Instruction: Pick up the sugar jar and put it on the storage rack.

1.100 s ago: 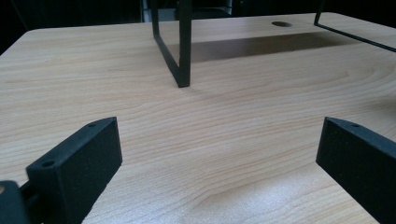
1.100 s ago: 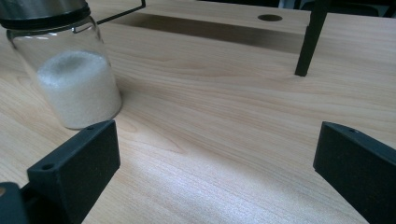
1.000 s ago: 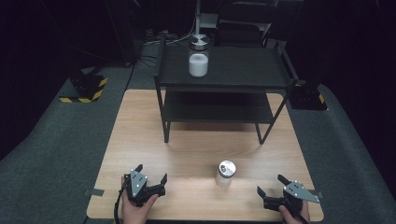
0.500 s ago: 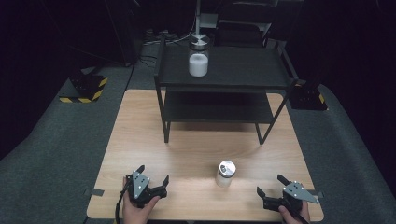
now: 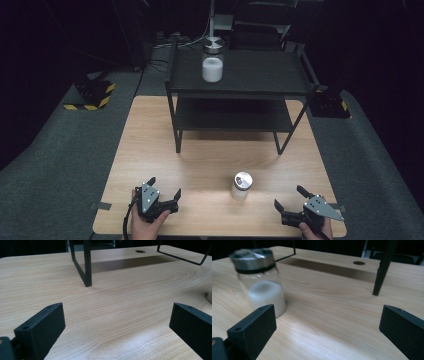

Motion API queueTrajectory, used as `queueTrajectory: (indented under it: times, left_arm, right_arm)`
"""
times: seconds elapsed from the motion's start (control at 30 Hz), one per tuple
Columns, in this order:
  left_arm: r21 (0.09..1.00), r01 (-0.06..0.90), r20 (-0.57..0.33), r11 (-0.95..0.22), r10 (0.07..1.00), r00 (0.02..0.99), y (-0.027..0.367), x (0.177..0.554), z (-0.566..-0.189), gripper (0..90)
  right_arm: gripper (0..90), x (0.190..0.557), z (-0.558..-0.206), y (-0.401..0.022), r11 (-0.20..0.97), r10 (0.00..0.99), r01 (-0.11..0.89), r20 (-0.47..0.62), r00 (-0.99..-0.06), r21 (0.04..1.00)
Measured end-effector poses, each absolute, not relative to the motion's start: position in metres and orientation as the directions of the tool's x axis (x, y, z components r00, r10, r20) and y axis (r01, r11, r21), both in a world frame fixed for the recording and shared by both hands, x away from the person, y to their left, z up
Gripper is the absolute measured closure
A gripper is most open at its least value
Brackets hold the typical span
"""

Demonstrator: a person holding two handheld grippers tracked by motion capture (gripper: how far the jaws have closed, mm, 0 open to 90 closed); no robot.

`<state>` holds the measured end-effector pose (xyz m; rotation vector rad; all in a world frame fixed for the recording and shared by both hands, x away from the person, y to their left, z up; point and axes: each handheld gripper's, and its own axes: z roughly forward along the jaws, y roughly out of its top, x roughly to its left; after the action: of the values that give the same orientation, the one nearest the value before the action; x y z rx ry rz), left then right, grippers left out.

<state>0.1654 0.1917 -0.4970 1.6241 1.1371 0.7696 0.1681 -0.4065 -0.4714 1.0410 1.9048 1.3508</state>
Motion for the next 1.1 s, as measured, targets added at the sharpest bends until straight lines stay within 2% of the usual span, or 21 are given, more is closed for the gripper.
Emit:
queueTrajectory:
  times: [0.33, 0.73, 0.9, 1.1]
  left_arm:
    - [0.945, 0.316, -0.035, -0.09, 0.928, 0.37, 0.193, 0.165, -0.497, 0.6]
    - [0.945, 0.316, -0.041, -0.087, 0.924, 0.379, 0.195, 0.165, -0.497, 0.6]
    - [0.946, 0.316, -0.056, -0.072, 0.924, 0.379, 0.198, 0.165, -0.498, 0.6]
    - [0.947, 0.315, -0.061, -0.068, 0.922, 0.382, 0.199, 0.165, -0.499, 0.6]
  right_arm:
    - [0.8, 0.172, -0.467, -0.386, 0.181, 0.791, 0.251, 0.011, -0.611, 0.951]
    - [0.5, 0.194, -0.466, -0.352, 0.195, 0.761, 0.283, 0.037, -0.648, 0.939]
    - [3.2, 0.2, -0.471, -0.332, 0.203, 0.761, 0.266, 0.019, -0.649, 0.942]
    - [10.4, 0.211, -0.479, -0.316, 0.151, 0.784, 0.318, 0.082, -0.615, 0.936]
